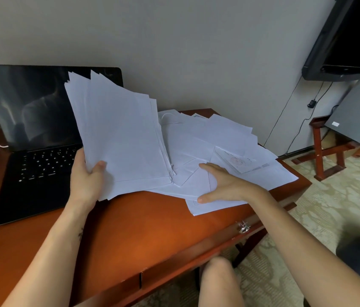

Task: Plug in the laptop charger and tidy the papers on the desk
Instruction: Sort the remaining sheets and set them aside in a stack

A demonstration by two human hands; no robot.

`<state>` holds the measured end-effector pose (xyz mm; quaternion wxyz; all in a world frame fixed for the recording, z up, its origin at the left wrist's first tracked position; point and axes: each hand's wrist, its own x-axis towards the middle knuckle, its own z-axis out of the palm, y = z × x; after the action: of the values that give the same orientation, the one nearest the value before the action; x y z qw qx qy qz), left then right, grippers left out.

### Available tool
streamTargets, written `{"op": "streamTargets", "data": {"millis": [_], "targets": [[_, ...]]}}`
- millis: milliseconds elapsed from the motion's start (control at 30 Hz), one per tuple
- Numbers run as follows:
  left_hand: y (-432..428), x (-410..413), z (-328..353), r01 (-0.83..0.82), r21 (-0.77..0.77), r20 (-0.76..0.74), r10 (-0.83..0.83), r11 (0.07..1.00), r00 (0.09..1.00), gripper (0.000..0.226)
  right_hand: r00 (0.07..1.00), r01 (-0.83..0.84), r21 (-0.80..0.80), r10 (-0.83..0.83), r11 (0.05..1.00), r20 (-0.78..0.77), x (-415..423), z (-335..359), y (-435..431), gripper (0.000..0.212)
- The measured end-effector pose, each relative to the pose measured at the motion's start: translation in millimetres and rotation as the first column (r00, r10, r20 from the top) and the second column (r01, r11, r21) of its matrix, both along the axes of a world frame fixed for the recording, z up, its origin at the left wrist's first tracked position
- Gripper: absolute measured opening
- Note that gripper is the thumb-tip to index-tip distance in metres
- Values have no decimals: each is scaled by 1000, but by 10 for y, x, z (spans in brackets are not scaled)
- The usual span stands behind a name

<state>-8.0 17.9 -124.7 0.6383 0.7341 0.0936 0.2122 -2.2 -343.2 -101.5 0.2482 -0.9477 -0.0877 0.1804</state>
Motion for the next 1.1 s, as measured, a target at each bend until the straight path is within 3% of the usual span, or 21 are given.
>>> {"op": "streamTargets", "data": {"millis": [200, 433, 500, 667, 767, 967, 1100], "targets": [[-29, -19, 0, 11, 7, -11, -11, 1000, 1000, 46, 998, -7, -13, 8, 1000, 62, -103, -14, -132, 107], [-30, -19, -11, 7, 16, -16, -7, 1000, 1000, 46, 924, -29, -173, 92, 985, 371, -115, -98, -109, 60], [-25, -18, -12, 14, 12, -17, -14, 1000, 1000, 46, 917, -56, -175, 120, 983, 381, -84, -128, -125, 59], [-5, -14, -30, 24, 21, -20, -24, 999, 1000, 47, 966, -112, -97, 131, 989, 221, -72, -115, -327, 84], [-22, -19, -29, 28, 30, -17, -27, 999, 999, 48, 970, -98, -49, 106, 994, 218, -82, -149, -392, 87], [-59, -38, 2, 17, 42, -11, -17, 999, 1000, 48, 960, -42, 64, 23, 997, 278, -28, -235, -345, 79], [-73, -55, 7, 18, 55, -9, -18, 998, 1000, 46, 912, -21, 65, -8, 998, 409, -14, -269, -255, 62]]}}
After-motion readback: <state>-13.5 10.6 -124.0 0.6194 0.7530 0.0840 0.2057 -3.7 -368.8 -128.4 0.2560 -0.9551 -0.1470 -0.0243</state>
